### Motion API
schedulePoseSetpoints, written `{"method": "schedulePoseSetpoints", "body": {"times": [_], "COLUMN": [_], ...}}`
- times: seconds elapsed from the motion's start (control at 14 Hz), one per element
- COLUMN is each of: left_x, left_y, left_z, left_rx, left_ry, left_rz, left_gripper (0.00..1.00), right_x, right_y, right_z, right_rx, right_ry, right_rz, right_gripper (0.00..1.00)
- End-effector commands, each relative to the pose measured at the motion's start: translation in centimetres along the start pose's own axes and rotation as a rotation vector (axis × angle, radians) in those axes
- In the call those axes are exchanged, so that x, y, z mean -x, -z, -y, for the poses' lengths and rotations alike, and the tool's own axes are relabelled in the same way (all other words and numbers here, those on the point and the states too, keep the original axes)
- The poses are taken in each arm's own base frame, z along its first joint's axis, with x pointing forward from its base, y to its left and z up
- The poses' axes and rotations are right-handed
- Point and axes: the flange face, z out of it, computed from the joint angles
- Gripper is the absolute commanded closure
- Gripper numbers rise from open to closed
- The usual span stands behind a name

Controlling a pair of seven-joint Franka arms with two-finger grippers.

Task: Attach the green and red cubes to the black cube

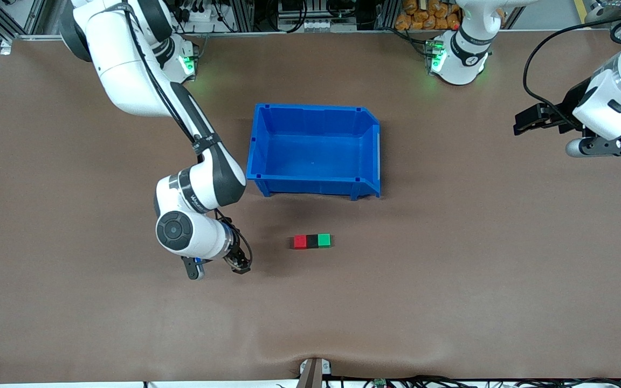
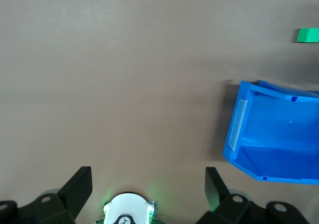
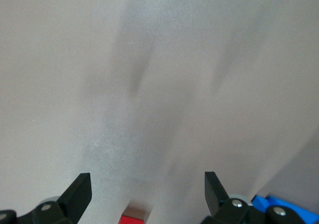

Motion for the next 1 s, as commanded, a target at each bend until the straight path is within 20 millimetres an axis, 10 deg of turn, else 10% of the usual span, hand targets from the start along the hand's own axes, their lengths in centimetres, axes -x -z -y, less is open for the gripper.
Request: {"method": "schedulePoseSetpoints", "body": {"times": [0.0, 0.93], "left_x": [-0.5, -0.7], "left_y": [-0.3, -0.7], "left_z": [-0.2, 0.3], "left_rx": [0.0, -0.023], "left_ry": [-0.011, 0.0], "left_rz": [0.01, 0.015], "left_gripper": [0.0, 0.0], "right_x": [-0.7, -6.8], "right_y": [1.6, 8.1], "right_z": [-0.4, -2.1], "right_rx": [0.002, 0.0], "right_ry": [0.036, 0.218], "right_rz": [0.001, 0.018], "right_gripper": [0.0, 0.0]}}
